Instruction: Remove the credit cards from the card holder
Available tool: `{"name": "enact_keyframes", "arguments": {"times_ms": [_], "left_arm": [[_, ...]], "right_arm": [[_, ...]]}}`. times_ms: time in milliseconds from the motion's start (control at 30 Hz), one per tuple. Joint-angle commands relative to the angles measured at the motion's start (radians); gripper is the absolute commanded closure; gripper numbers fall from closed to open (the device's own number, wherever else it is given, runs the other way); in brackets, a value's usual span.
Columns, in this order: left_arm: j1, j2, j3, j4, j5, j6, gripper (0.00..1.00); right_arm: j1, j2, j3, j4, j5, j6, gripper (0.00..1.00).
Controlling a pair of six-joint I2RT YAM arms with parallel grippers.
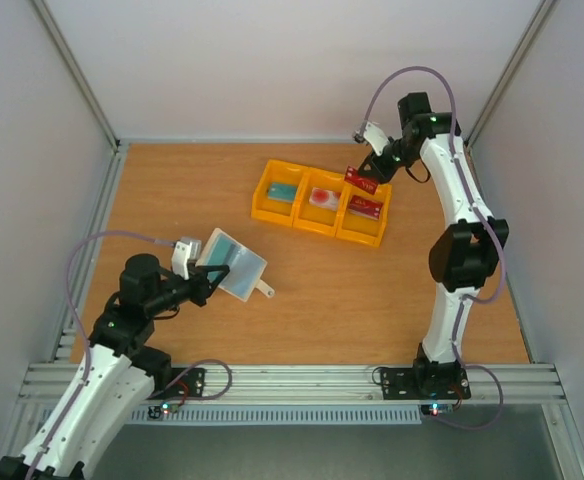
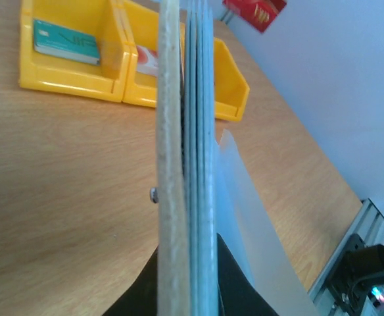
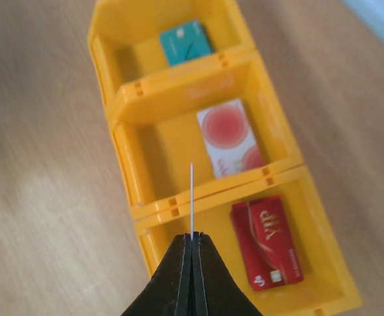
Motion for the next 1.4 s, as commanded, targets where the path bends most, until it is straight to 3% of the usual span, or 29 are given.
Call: {"name": "enact_keyframes", "arguments": {"times_ms": [0, 333, 600, 1367], "left_arm": [[0.032, -0.057, -0.019, 0.126, -0.014, -0.045, 1.0], [0.039, -0.074, -0.043, 0.171, 0.001, -0.053, 1.0], [0.041, -0.059, -0.046, 0.174, -0.001, -0.052, 1.0], [0.044, -0.022, -0.047, 0.178, 0.001, -0.053, 1.0]], "right_arm": [[-0.02, 0.071, 0.083, -0.207, -0.018, -0.102, 0.99], [-0.059, 0.329, 0.237, -0.296, 0.044, -0.119, 0.99], [-0.069, 0.443, 0.309, -0.269, 0.032, -0.124, 0.99], [-0.091, 0.572, 0.399, -0.216, -0.037, -0.121, 0.97]]}}
